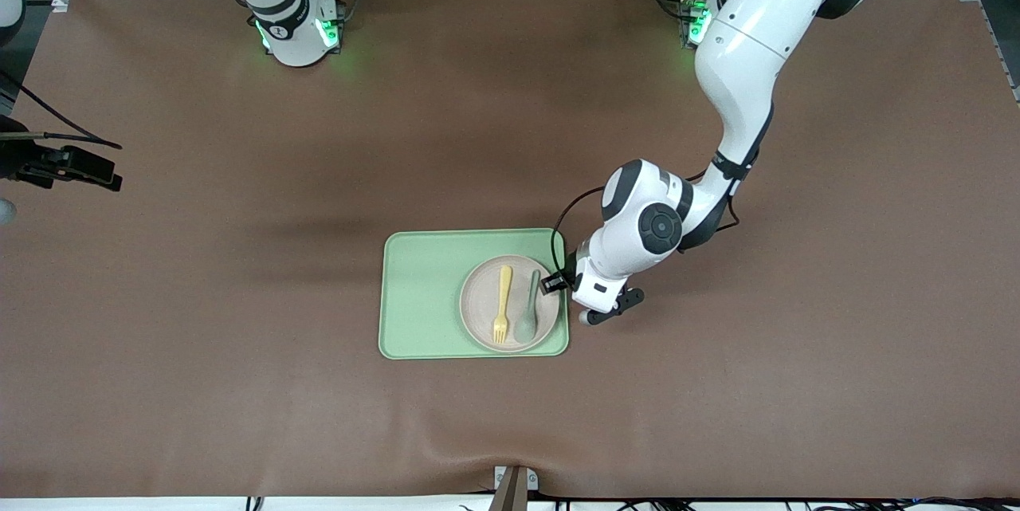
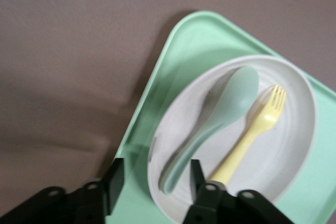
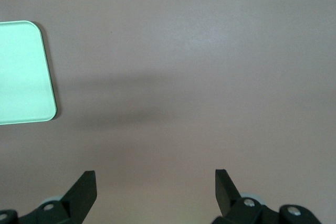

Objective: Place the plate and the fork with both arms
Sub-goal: 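Set the plate on the tray with the left gripper while the right gripper advances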

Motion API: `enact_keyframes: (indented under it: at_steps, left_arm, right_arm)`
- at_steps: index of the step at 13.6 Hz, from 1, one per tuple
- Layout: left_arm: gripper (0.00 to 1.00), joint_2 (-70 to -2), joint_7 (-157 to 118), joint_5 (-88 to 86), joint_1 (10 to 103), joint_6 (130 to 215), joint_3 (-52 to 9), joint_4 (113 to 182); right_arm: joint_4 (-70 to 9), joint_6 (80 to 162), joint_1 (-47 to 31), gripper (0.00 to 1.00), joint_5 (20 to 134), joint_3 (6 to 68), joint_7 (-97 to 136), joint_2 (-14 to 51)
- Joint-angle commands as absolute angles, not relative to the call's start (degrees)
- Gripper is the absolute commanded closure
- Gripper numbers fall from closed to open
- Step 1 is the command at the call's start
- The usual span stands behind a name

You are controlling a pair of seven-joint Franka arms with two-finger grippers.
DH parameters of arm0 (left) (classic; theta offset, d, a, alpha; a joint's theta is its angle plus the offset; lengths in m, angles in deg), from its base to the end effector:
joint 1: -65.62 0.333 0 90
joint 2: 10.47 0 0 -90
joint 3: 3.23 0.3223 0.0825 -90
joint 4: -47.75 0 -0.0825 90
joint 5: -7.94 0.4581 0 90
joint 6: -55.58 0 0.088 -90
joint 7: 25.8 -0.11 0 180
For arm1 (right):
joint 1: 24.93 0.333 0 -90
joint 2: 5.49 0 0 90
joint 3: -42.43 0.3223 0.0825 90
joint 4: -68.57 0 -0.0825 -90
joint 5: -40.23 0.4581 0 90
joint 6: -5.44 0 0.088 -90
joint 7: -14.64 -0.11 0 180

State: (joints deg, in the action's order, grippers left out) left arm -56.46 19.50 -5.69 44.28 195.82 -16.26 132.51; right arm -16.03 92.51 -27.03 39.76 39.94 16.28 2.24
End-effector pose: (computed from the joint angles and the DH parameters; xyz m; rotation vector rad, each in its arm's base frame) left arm 0.6739 -0.4265 0.1797 2.7107 0.6121 -0.1028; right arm 0.6616 -0.0523 0.5876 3.1282 -0.0804 -0.1445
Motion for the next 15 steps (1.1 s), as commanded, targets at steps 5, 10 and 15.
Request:
enact_keyframes:
  at_steps: [5,10,15]
  left_arm:
    - [0.0,-38.7,20.7,10.56,50.23,177.17,-16.06,132.91]
    - [0.0,-27.36,11.14,10.66,57.43,161.96,-16.15,132.74]
    - [0.0,-20.07,-3.01,10.4,65.17,150.7,-16.41,132.74]
  right_arm:
    - [-14.75,94.02,-23.88,0.0,43.37,41.11,16.31,3.99]
    - [-14.67,101.65,-21.42,0.0,49.98,41.11,16.14,8.65]
    - [-7.48,103.43,-14.84,0.0,51.39,41.2,6.32,18.4]
